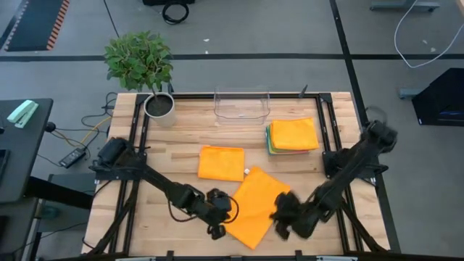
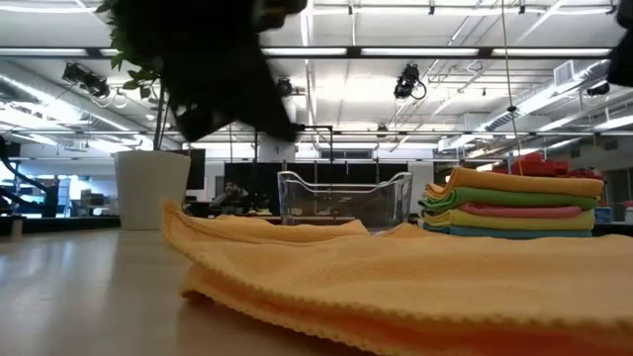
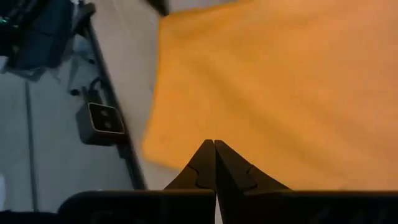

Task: Fold microfiber towels
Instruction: Fold the bottom orange towel

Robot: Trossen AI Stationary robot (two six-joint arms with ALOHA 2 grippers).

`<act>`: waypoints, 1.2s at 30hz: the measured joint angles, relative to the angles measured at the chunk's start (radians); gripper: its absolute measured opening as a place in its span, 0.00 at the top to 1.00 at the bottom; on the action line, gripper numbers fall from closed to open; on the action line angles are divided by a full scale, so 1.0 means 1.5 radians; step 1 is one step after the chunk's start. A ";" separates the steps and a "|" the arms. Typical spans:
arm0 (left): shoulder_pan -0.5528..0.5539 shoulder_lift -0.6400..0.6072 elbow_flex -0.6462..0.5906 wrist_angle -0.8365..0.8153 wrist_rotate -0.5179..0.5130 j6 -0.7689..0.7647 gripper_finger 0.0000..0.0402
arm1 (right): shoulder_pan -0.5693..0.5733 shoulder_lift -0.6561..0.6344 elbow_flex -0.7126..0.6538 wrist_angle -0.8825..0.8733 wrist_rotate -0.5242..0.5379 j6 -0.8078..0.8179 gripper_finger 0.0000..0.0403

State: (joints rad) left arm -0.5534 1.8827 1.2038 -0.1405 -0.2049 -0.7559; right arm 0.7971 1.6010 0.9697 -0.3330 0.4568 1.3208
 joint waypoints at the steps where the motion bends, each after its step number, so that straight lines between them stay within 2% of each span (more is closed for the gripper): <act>1: -0.003 0.006 0.000 -0.021 0.006 0.008 0.98 | 0.006 0.037 0.013 0.036 0.005 0.006 0.99; 7: -0.001 0.048 0.000 -0.022 0.053 0.031 0.98 | 0.015 0.233 0.151 0.075 -0.011 0.009 0.99; 13: 0.014 0.094 0.000 0.034 0.078 0.029 0.98 | 0.009 0.317 0.211 0.049 -0.056 0.011 0.99; 16: 0.023 0.111 0.001 0.084 0.092 0.019 0.99 | 0.016 0.316 0.206 0.000 -0.088 0.046 0.99; 19: 0.035 0.122 0.000 0.145 0.094 0.008 0.96 | 0.038 0.287 0.198 -0.106 -0.105 0.081 0.99; 24: 0.055 0.094 0.000 0.244 0.077 0.077 0.94 | 0.060 0.206 0.171 -0.249 -0.121 0.113 0.99; 27: 0.062 0.074 0.002 0.256 0.064 0.140 0.97 | 0.063 0.150 0.149 -0.254 -0.112 0.115 0.99; 30: 0.059 0.072 0.001 0.259 0.064 0.180 0.99 | 0.071 0.113 0.129 -0.208 -0.077 0.136 0.99; 33: 0.051 0.087 0.001 0.254 0.084 0.198 0.97 | 0.083 0.120 0.125 -0.137 -0.042 0.148 0.99; 36: 0.045 0.106 -0.001 0.237 0.090 0.198 0.98 | 0.086 0.160 0.124 -0.083 -0.036 0.150 0.99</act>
State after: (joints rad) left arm -0.4861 2.0413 1.2026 0.2154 -0.0694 -0.4595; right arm 0.9264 1.8415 1.1553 -0.4569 0.4022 1.5452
